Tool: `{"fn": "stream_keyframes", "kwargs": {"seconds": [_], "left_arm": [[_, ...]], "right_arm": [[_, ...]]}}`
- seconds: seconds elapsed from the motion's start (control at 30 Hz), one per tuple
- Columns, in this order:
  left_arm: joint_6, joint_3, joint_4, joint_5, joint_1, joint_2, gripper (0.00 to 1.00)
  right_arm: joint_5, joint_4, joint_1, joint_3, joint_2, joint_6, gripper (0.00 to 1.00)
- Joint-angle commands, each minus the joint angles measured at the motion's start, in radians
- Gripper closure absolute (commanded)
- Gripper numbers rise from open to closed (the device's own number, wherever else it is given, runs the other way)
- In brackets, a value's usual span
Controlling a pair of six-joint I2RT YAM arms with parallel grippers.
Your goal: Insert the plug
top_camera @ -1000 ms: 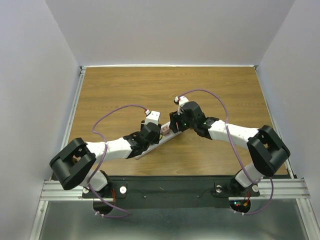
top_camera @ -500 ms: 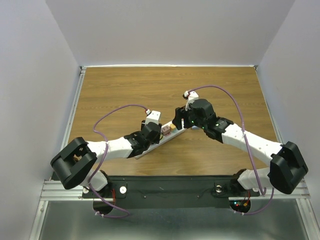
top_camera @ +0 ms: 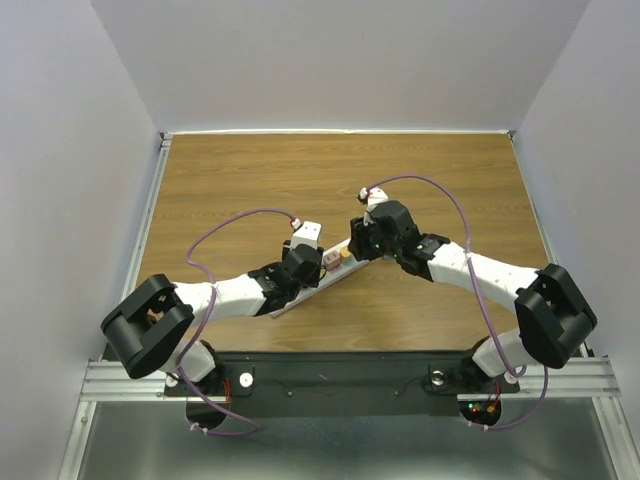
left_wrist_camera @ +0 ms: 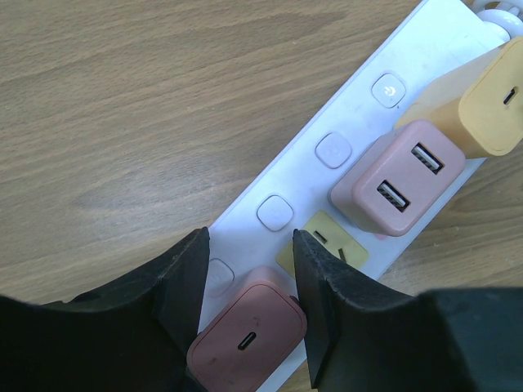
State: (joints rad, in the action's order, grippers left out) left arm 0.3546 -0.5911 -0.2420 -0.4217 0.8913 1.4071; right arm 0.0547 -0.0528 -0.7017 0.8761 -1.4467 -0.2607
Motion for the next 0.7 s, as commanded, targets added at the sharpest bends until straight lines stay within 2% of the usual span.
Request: {"fn": "stream_keyframes", "kwargs": {"seconds": [0.0, 0.27, 0.67], "left_arm": [[-0.002, -0.029, 0.024, 0.009, 0.006, 0.013, 0.46], [-0.003, -0.029, 0.024, 0.011, 0.006, 0.015, 0.46], [-0.006, -0.032, 0.024, 0.011, 0.006, 0.021, 0.46]], "right_arm": [[0.002, 0.085, -0.001, 0.011, -0.009, 0.011, 0.55], [-0.029, 0.091, 0.004, 0.006, -0.073, 0.021, 0.55], [-0.05, 0.057, 0.004, -0.042, -0.113, 0.021, 0.62]]}}
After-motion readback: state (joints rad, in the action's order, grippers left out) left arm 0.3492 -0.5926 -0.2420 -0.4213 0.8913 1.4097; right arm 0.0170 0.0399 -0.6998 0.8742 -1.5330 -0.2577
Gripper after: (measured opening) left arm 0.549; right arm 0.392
